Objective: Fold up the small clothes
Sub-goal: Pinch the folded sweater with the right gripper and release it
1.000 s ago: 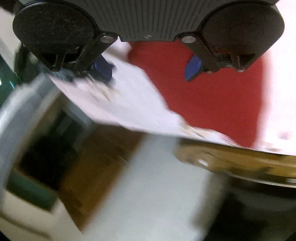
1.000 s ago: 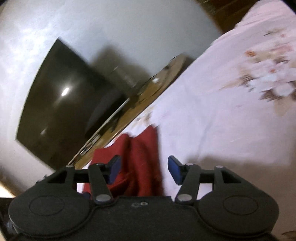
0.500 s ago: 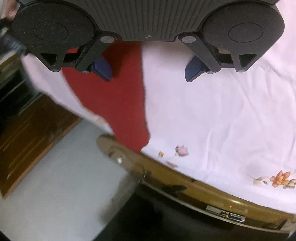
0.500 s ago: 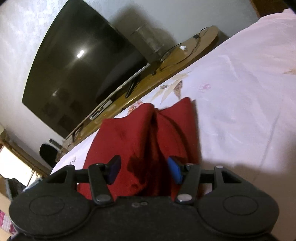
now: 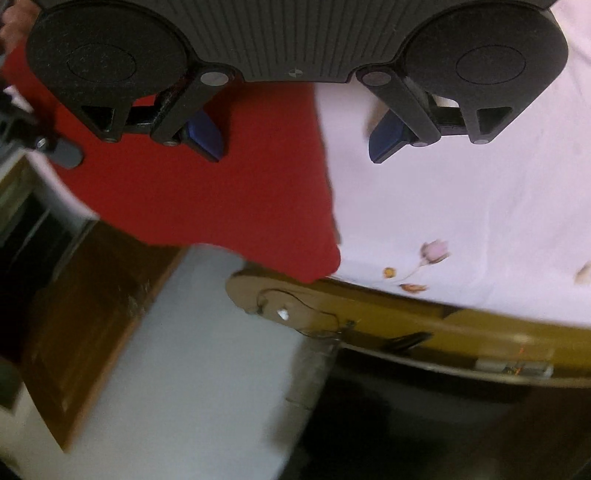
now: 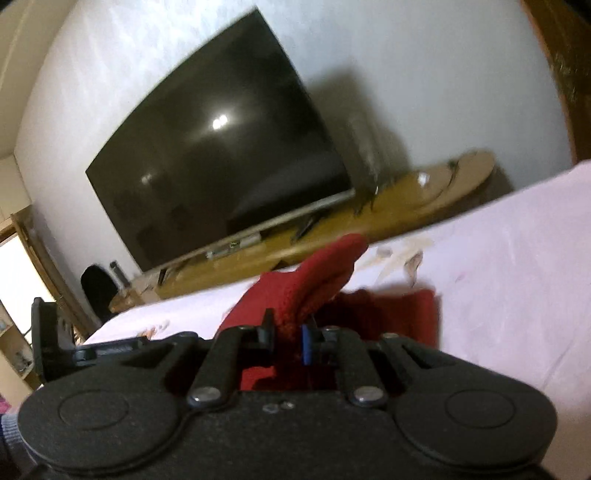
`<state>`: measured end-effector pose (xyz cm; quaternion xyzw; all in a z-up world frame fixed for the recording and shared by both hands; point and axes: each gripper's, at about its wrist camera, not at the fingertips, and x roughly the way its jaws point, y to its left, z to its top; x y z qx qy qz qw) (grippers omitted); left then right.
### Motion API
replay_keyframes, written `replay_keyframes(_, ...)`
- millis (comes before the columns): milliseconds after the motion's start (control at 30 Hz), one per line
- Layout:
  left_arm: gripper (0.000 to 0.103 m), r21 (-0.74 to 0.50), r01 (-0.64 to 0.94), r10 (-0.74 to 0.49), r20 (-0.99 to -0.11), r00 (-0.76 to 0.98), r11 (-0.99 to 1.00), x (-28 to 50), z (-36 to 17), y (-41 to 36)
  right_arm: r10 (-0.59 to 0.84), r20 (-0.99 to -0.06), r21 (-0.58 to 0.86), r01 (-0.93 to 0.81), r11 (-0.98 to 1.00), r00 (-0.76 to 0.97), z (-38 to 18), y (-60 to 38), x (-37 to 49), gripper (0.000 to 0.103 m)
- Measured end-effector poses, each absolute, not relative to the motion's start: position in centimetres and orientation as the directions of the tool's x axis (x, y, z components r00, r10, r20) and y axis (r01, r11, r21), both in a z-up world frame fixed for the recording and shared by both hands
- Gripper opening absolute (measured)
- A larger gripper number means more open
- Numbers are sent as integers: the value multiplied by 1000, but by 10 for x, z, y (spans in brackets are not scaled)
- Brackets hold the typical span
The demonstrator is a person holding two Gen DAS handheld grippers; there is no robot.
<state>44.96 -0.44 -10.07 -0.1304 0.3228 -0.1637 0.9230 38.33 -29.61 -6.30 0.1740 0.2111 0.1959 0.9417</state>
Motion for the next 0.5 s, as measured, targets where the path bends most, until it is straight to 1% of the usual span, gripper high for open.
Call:
replay_keyframes(33,85,-323,220,-376,-574,728,920,450,-102,-9,421,-327,410,-275,870,846,-66,-300,379,13)
replay_keyframes(100,85,-296,211,-357,-632,688,931,458,-114,-19,360,-371,424,-189,886,856,-86,-307,384,13)
replay_keyframes(167,86,-357,192,-388,-635,668,914,462,-123,-17,325,-482,455,-84,886,813,-123,-318,396,13)
replay_keyframes(200,86,-358,193,-389,-633,669,914,462,-123,-17,333,-474,471,-84,878,815,-132,-321,395,13)
replay_keyframes(300,86,-352,202,-392,-633,668,914,460,-122,-15,356,-461,491,-100,865,813,-126,-323,393,14)
replay_keyframes(367,86,-356,204,-397,-634,664,912,462,-124,-15,368,-444,501,-115,858,817,-120,-326,392,26)
replay_keyframes(400,86,-358,204,-398,-634,663,911,463,-125,-16,371,-425,516,-115,849,826,-116,-331,394,29)
replay_keyframes(467,86,-361,208,-403,-635,660,909,464,-125,-16,385,-394,565,-110,818,835,-113,-341,407,40)
replay_keyframes(500,86,-363,209,-405,-636,657,908,466,-126,-16,394,-388,588,-106,802,833,-114,-346,417,41)
